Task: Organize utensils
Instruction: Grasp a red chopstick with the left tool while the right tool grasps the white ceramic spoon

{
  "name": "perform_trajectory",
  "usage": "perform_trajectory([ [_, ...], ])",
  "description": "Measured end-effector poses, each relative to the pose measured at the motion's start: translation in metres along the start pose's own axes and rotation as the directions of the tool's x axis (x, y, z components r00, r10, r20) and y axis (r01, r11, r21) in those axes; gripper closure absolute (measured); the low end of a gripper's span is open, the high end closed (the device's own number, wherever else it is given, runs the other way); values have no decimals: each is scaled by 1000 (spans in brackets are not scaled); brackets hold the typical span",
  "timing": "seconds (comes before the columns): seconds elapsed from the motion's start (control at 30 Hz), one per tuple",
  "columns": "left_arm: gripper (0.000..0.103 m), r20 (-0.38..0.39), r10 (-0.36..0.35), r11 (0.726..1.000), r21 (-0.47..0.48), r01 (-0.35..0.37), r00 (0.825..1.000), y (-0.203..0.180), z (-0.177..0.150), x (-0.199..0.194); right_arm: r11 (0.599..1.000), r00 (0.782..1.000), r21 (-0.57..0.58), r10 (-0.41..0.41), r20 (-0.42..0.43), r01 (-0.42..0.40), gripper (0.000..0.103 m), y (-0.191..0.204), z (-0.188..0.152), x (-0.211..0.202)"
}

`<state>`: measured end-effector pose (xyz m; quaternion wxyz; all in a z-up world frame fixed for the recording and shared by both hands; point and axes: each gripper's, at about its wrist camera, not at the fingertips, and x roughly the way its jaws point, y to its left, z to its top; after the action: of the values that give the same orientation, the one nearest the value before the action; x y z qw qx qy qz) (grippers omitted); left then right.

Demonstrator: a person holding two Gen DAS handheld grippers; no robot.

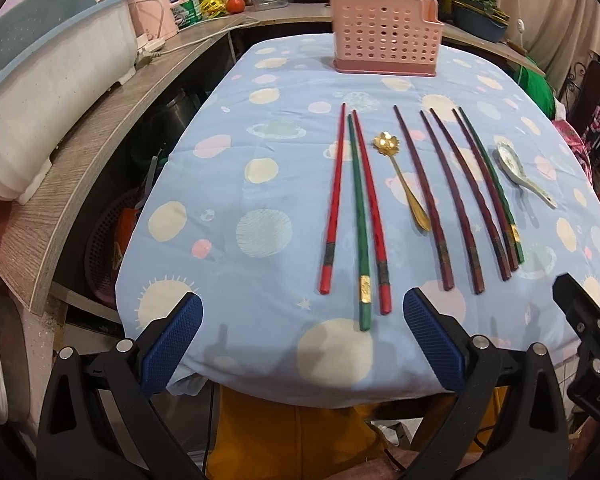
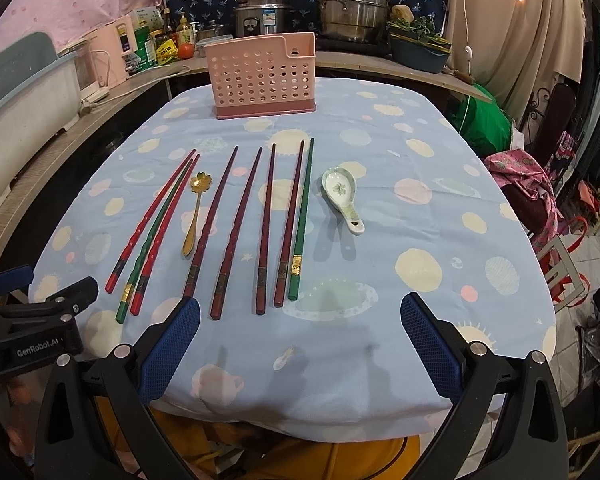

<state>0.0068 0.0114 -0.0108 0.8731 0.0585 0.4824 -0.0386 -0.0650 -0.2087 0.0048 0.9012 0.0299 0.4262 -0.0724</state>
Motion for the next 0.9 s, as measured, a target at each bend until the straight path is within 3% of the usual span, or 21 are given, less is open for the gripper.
perform_trajectory([
  [0.33, 8, -33, -26, 1000, -19, 25, 999, 8, 13, 40, 999, 1000, 32, -17, -13, 18, 7, -13, 9, 20],
  [0.47, 14, -56, -48, 998, -29, 47, 997, 9, 17, 54, 999, 1000, 41, -18, -18, 18, 7, -15, 13, 27],
  [0.57, 21, -66, -60, 998, -36, 58, 996, 11, 18, 60, 999, 1000, 41, -18, -19, 18, 7, -16, 14, 29],
  [0.7, 39, -83, -83, 996, -38, 81, 993, 10, 19, 65, 999, 1000, 40, -15, -23, 16, 7, -16, 17, 34],
  [0.83, 48, -79, -90, 996, -24, 89, 993, 9, 20, 66, 999, 1000, 39, -16, -23, 17, 7, -16, 19, 36],
  [0.9, 58, -77, -95, 995, -23, 93, 993, 9, 21, 65, 999, 1000, 38, -15, -21, 15, 7, -17, 21, 38],
])
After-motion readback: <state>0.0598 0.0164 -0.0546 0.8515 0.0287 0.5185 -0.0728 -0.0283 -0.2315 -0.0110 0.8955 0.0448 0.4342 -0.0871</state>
